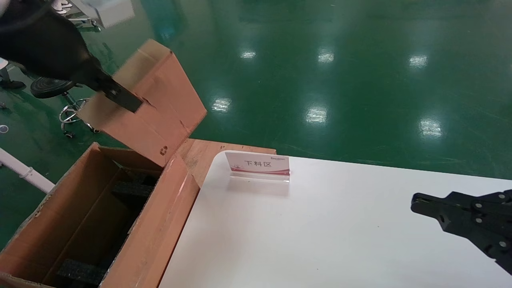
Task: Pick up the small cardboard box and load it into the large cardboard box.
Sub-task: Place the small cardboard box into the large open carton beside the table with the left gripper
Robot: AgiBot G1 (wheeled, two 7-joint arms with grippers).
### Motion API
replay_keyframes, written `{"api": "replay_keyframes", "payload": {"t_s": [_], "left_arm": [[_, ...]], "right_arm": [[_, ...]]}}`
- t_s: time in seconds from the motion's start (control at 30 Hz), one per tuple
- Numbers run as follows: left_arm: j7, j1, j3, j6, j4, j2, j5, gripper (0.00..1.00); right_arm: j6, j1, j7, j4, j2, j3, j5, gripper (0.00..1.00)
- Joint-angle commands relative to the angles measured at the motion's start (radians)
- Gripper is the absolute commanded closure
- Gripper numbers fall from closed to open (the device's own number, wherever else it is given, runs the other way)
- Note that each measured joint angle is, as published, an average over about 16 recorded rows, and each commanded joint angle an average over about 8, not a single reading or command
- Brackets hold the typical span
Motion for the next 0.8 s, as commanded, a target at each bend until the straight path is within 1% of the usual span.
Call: {"api": "replay_keyframes", "payload": {"t_s": [0.03, 0.13, 0.17, 0.27, 0.4, 0.43, 0.6, 0.8], "left_arm": [[-0.014, -0.034, -0.023, 0.039, 0.003, 0.011, 0.022, 1.0], [-0.055, -0.047, -0.039, 0.095, 0.001, 0.021, 0.048, 1.0], [-0.07, -0.055, -0.038, 0.113, -0.003, 0.023, 0.051, 1.0], [-0.112, -0.091, -0.006, 0.153, -0.024, 0.02, 0.039, 1.0], [-0.152, -0.143, 0.078, 0.183, -0.048, 0.014, 0.002, 1.0], [-0.159, -0.151, 0.1, 0.184, -0.05, 0.013, -0.007, 1.0], [-0.171, -0.164, 0.19, 0.182, -0.05, -0.014, -0.039, 1.0], [-0.145, -0.164, 0.245, 0.177, -0.053, -0.099, -0.044, 1.0]], "right_arm": [[0.0, 0.0, 0.0, 0.0, 0.0, 0.0, 0.0, 1.0], [0.0, 0.0, 0.0, 0.0, 0.0, 0.0, 0.0, 1.0], [0.0, 0.0, 0.0, 0.0, 0.0, 0.0, 0.0, 0.98], [0.0, 0.0, 0.0, 0.0, 0.0, -0.001, 0.0, 0.61], [0.0, 0.0, 0.0, 0.0, 0.0, -0.001, 0.001, 0.11], [0.0, 0.0, 0.0, 0.0, 0.0, -0.001, 0.001, 0.0], [0.0, 0.0, -0.001, 0.0, 0.0, -0.001, 0.001, 0.0], [0.001, 0.0, -0.001, 0.0, 0.001, -0.001, 0.001, 0.0]]}}
